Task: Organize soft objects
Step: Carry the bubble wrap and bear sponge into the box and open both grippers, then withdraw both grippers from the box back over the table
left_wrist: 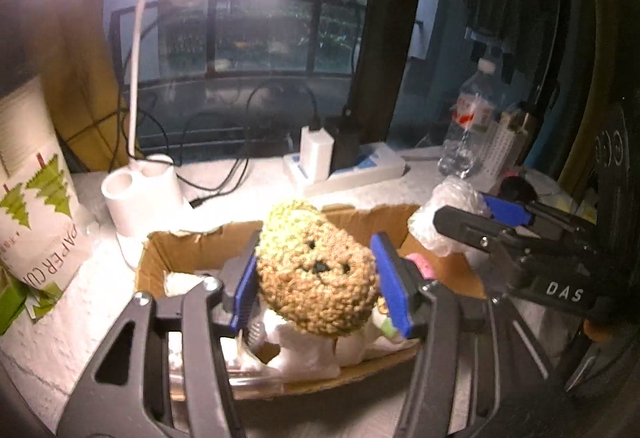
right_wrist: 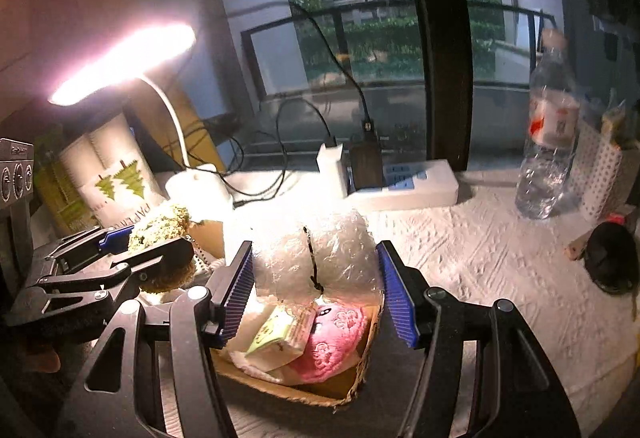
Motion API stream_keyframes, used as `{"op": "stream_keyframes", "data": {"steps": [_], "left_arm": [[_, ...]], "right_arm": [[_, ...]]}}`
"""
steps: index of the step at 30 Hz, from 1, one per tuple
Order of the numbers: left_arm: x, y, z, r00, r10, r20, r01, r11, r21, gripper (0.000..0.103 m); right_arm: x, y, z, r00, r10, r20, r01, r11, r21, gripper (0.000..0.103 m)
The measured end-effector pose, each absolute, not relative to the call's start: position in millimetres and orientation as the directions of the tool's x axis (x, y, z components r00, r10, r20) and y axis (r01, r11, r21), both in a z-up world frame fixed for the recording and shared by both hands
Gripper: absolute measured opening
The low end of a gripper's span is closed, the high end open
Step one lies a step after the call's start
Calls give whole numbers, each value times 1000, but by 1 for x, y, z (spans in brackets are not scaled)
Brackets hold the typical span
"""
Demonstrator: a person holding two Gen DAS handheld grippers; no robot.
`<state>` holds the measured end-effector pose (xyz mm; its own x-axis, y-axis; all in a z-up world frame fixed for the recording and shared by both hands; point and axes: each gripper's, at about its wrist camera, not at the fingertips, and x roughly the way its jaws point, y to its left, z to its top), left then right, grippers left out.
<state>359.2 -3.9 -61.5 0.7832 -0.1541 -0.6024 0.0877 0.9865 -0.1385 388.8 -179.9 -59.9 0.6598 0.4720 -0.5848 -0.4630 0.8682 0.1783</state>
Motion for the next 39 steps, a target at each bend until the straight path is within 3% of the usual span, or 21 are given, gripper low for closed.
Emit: {"op": "stream_keyframes", "data": {"steps": [14,26,33,39], "left_arm": [[380,-9,-101,711,-151,-686,73,987,-142,58],[383,-8,-103,699,-141,-701,58,988,-141,65],[377,-3,-97,711,-146,-688,47,986,-161,74],[370,-3,-89,726,-133,-674,40,988,-152,79]], "right_arm": [[404,-172,-90,623,467,-628,-467,866,180,63],[404,-169,-91,620,463,-634,-472,865,170,65],[399,-174,-84,642,457,-615,-460,872,167,77],[392,-176,-76,658,453,-601,-461,874,154,78]]}}
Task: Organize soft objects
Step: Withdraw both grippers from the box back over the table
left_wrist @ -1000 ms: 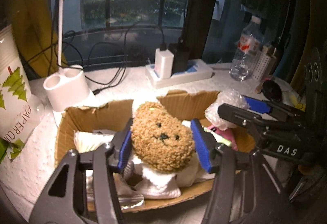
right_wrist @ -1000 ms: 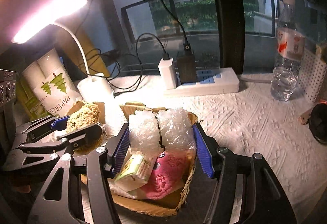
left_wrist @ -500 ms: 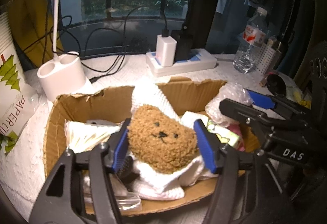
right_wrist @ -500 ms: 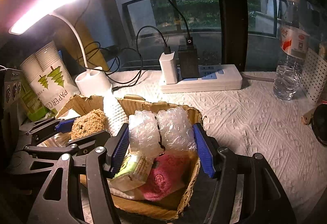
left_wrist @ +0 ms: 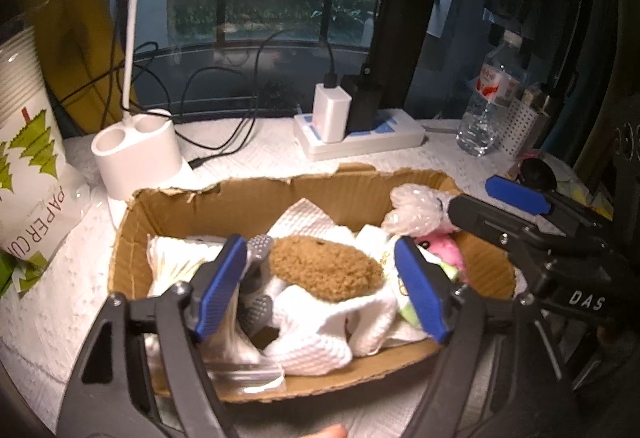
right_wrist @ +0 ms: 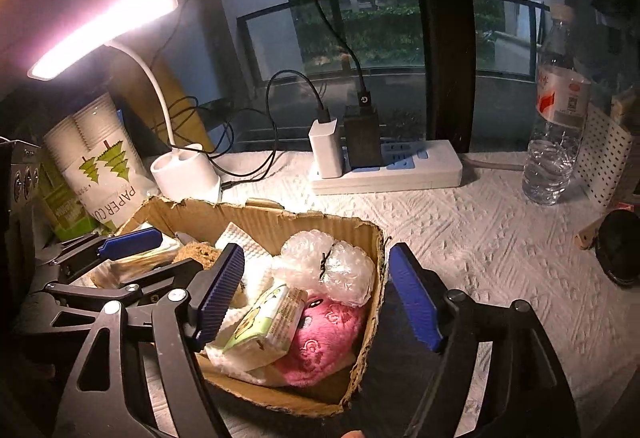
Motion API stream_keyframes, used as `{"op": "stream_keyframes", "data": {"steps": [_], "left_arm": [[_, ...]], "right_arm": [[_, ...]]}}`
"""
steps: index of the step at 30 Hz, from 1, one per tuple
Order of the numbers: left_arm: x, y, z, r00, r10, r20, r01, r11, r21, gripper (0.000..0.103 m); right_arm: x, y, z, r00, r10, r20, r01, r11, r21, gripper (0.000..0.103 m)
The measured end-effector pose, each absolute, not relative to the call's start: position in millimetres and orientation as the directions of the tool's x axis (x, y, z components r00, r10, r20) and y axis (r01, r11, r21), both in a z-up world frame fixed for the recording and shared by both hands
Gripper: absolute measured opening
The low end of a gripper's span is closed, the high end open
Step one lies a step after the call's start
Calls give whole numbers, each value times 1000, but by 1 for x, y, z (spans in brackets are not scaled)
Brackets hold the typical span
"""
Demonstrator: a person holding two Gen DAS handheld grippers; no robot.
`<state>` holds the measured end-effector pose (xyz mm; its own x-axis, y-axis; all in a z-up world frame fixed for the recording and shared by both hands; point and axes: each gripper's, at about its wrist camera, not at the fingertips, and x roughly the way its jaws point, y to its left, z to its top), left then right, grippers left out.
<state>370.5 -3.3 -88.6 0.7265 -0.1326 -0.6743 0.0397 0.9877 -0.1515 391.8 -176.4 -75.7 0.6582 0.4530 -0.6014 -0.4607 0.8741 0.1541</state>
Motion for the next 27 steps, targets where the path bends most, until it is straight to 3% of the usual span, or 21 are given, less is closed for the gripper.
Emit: {"op": "stream_keyframes", "data": {"steps": [4,27], "left_arm": [[363,-2,-81,741,-149,-655,48,984,-169,95],[286,-1,-27,852,-79,-518,29,994,-105,96]], "right_arm": [[385,-178,-69,671,445,-593,-458,878,140,78],[317,-185,-27,754,408,-516,-435,897,73,78]]}}
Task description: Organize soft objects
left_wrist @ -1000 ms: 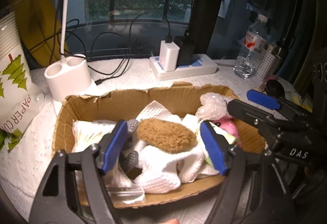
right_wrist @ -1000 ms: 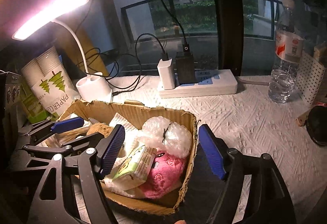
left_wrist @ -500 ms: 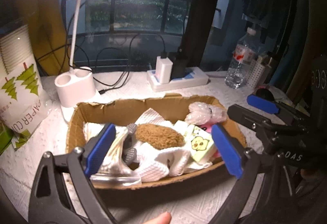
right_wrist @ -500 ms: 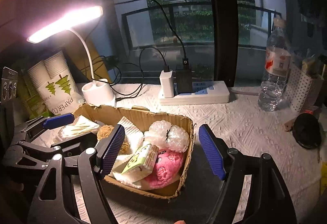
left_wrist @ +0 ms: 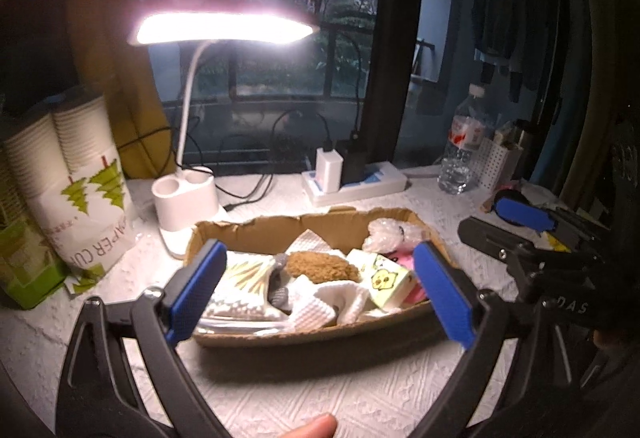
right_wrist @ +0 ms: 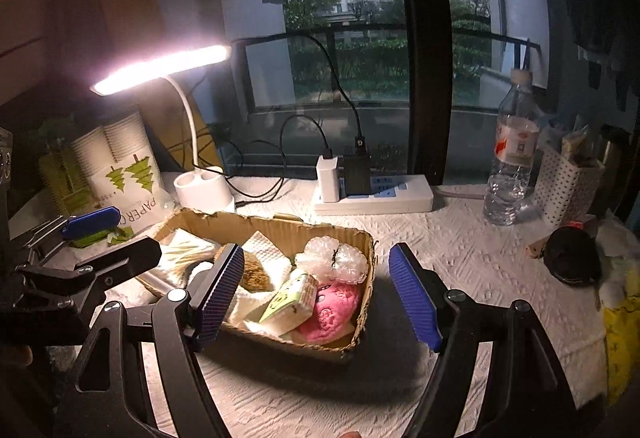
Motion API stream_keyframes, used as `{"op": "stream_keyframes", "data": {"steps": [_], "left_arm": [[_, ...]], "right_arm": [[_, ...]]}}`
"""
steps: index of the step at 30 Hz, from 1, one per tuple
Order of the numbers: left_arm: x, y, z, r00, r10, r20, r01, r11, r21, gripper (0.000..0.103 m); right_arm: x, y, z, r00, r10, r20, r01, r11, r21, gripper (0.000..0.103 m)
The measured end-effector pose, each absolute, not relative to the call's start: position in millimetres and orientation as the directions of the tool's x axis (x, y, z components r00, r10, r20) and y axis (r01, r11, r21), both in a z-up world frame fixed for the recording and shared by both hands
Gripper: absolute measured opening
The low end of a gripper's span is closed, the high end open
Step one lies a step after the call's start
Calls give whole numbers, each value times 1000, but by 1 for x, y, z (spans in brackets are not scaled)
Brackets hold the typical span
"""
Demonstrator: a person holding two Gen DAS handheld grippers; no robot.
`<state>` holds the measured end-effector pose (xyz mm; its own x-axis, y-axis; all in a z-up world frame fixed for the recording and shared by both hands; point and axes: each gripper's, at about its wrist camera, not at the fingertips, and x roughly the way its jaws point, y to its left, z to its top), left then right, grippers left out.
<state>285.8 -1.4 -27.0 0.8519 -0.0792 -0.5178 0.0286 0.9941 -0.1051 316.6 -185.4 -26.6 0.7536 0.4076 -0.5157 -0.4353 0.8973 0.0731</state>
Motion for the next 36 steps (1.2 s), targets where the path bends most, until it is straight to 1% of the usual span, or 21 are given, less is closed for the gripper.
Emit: {"op": "stream_keyframes", "data": {"steps": [20,27,32,36], "left_arm": [[204,19,8,921,-7,-390,-38,994,-106,96],[176,18,22,932,11,-363,-47,995,-90,96],[157,14,34,944,32,-329,-54,997,-59,96],[143,14,45,953,27,-301,-48,997,-61,96]], "right_arm": [[237,-179,3,816,383,-433,-420,908,11,78],[211,-180,18,836,384,-393,-420,907,-8,78],[192,-181,29,846,387,-366,-422,906,-18,78],[176,-184,41,848,402,-345,-432,902,-13,78]]}}
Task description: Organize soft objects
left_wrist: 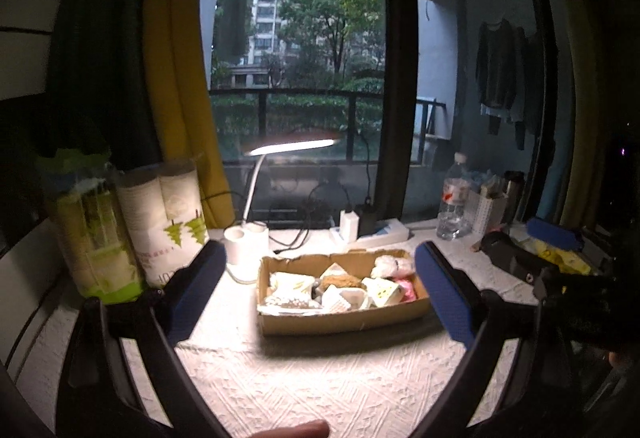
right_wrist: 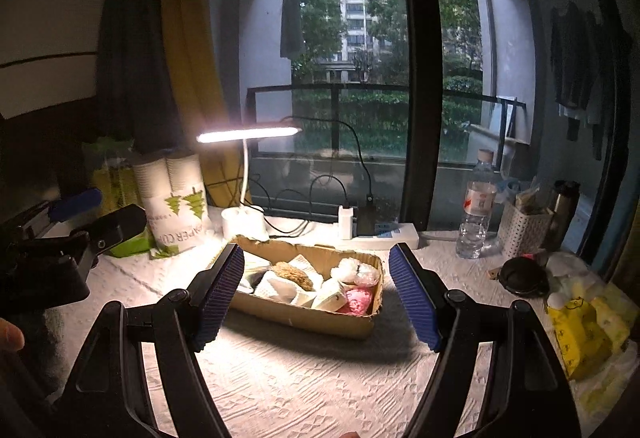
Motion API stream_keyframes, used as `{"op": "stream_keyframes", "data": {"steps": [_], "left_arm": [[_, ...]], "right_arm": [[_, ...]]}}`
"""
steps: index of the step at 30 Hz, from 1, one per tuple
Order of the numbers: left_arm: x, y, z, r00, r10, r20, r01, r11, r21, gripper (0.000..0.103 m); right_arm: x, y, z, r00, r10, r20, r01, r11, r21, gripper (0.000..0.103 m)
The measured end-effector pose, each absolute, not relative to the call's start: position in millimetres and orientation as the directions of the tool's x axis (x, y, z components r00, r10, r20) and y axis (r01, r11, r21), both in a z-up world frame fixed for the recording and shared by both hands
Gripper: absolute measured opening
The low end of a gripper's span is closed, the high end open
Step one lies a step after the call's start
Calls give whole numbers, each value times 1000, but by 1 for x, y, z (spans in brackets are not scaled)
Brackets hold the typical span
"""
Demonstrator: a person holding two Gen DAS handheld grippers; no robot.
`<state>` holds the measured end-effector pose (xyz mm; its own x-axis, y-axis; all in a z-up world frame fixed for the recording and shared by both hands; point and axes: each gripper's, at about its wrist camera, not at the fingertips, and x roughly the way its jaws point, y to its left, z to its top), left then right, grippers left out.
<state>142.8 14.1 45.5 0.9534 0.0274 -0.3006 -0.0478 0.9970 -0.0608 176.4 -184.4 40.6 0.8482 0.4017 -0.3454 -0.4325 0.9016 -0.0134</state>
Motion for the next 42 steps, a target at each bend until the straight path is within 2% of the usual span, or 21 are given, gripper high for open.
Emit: {"op": "stream_keyframes", "data": {"steps": [16,42], "left_arm": [[118,12,67,968,34,-248,-47,998,-44,96],[118,12,69,969,31,-247,-42,998,-39,96]], "right_arm": [[150,-185,65,884,349,-310,-385,921,-63,78],[150,-186,62,884,345,-314,-381,922,-60,78]]}}
